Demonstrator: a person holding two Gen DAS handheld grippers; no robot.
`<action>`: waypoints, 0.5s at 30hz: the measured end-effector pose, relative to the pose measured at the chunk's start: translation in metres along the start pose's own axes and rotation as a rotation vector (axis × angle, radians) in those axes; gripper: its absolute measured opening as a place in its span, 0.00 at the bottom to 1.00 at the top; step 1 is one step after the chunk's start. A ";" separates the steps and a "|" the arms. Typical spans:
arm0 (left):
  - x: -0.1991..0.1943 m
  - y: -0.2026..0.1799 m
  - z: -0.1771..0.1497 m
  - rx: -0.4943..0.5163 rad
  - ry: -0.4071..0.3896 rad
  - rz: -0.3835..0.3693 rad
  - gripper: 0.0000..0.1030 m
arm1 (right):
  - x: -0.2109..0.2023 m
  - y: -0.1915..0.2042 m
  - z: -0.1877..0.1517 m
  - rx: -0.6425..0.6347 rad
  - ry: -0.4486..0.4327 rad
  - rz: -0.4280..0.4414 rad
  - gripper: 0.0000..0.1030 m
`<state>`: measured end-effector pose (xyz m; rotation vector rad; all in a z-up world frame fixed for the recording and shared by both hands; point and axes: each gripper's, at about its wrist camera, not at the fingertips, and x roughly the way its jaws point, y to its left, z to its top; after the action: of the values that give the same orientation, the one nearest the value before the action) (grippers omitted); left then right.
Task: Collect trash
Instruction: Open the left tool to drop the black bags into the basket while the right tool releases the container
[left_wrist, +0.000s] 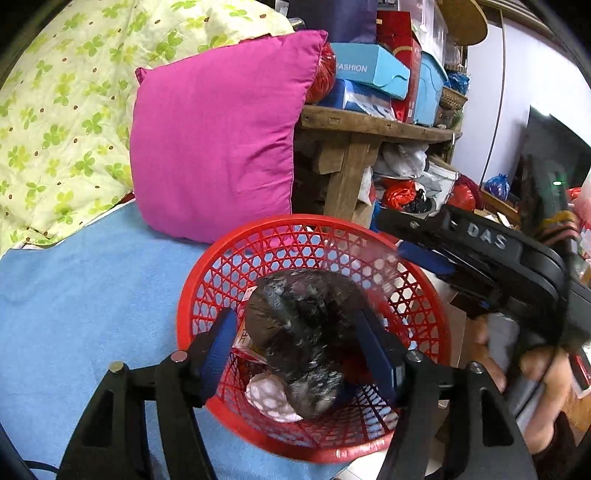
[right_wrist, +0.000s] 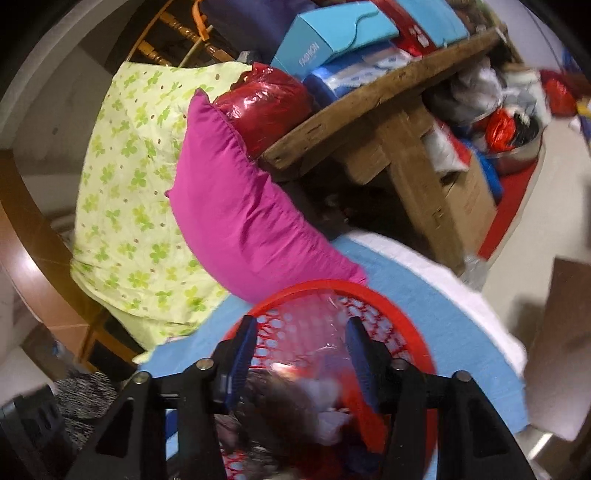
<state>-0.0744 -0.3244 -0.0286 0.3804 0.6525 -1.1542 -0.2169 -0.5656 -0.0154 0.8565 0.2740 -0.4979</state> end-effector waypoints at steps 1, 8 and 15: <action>-0.003 0.001 -0.001 -0.001 -0.001 0.001 0.66 | 0.002 -0.002 0.000 0.024 0.002 0.026 0.58; -0.029 0.005 -0.011 0.015 -0.018 0.056 0.70 | 0.003 0.006 -0.005 0.048 -0.008 0.051 0.59; -0.056 0.000 -0.024 0.074 -0.060 0.105 0.78 | -0.002 0.031 -0.016 -0.074 -0.058 -0.034 0.59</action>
<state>-0.0949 -0.2700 -0.0107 0.4365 0.5322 -1.0876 -0.2029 -0.5353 -0.0041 0.7658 0.2529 -0.5400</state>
